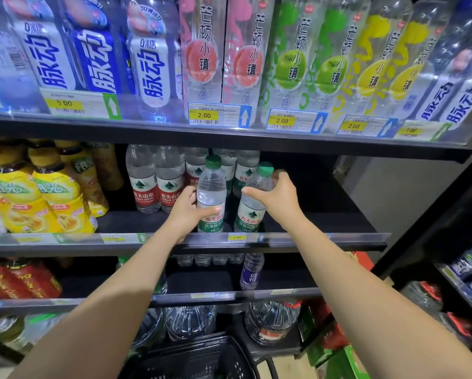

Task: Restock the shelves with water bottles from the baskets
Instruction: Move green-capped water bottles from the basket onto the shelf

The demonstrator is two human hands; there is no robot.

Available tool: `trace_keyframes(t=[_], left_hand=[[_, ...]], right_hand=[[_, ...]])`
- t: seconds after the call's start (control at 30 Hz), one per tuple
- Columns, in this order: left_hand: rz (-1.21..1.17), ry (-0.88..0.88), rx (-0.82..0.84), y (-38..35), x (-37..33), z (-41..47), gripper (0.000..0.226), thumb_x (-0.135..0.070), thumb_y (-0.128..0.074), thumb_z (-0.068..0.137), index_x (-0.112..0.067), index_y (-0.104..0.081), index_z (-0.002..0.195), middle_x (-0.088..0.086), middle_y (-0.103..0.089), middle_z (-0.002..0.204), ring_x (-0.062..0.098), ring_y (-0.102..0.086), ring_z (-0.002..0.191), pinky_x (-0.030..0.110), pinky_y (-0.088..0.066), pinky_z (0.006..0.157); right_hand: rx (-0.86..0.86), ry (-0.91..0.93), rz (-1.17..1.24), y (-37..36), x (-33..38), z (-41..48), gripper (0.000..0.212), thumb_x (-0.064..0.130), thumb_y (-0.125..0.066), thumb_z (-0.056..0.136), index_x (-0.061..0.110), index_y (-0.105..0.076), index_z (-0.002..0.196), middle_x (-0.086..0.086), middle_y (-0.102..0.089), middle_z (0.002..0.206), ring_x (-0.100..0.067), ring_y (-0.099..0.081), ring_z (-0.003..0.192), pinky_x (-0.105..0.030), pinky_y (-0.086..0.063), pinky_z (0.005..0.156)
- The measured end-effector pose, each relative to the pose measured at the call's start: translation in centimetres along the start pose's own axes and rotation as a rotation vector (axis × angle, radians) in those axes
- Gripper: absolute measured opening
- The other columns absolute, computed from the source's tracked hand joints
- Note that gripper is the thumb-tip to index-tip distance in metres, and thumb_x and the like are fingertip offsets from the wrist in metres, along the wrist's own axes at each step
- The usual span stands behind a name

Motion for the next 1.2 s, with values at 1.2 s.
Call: trace_keyframes(t=[1.2], left_hand=[[0.421,0.046,-0.281,-2.5,2.2,6.1,0.049,-0.026,-0.084,0.073,0.003,-0.067,0.109,0.012,-0.069,0.111,0.015,-0.061,0.096,0.018,-0.042,0.07]], right_hand=[[-0.075,-0.11,-0.108,-5.1,-7.7,3.9,0.039,0.024,-0.072,0.086,-0.005,-0.056,0.106,-0.019,-0.062,0.109,-0.031,-0.061,0.098,-0.04,-0.05,0.08]])
Point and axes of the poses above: each hand's wrist, its own z-axis towards the middle knuckle, its own y-axis out of the back of the hand, x = y × z, the point moved 4 cm from there along z, towards the middle knuckle
